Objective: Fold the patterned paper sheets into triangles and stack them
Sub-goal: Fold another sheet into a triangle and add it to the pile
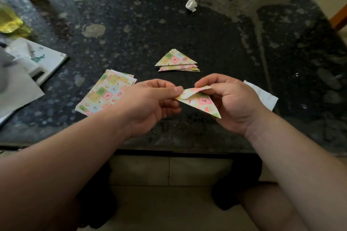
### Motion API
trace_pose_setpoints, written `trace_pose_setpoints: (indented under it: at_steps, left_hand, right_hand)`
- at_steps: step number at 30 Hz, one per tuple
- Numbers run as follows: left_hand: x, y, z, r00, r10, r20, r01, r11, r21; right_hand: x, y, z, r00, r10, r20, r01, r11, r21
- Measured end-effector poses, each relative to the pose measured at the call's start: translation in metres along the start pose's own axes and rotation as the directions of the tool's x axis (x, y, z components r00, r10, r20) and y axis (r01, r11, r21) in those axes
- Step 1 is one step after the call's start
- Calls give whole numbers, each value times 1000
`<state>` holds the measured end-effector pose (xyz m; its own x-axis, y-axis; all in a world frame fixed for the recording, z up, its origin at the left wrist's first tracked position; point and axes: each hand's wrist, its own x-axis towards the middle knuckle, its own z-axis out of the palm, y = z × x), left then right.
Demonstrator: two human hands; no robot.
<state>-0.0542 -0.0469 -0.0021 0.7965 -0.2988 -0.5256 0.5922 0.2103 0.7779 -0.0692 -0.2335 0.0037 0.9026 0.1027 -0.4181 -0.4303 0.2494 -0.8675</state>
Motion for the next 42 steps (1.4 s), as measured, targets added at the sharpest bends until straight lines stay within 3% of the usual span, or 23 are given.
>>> trace_pose_setpoints:
  at_steps: [6,10,14,18,22,24,31,36,42]
  left_hand:
    - [-4,6,-1,959,-253,127,259,965,-38]
    - [-3,8,-2,956,-259,140,264,964,-16]
    - [-3,5,-4,980,-173,98,165,983,85]
    - [-2,2,-5,999,-37,39,22,945,325]
    - [0,-3,-7,987,157,23,-134,753,644]
    - [0,-6,-7,979,199,46,-174,691,701]
    - [1,-8,-8,982,178,65,-178,749,639]
    - [2,-6,-7,996,75,54,-92,878,471]
    - [2,-5,-7,996,-79,40,69,974,218]
  right_hand:
    - [0,-4,-6,996,-77,48,81,991,-105]
    - [0,-4,-11,992,-99,79,109,985,-135]
    - [3,-3,-15,992,-99,80,113,974,-195]
    - [7,-2,-20,992,-119,45,128,905,-406]
    - [6,1,-18,983,-145,113,183,744,-642]
    - [4,0,-12,983,-120,140,184,670,-719]
    - [2,-2,-12,990,-96,104,141,731,-667]
    - [7,-3,-14,998,-43,40,58,831,-554]
    - [7,-3,-19,999,-32,38,49,750,-660]
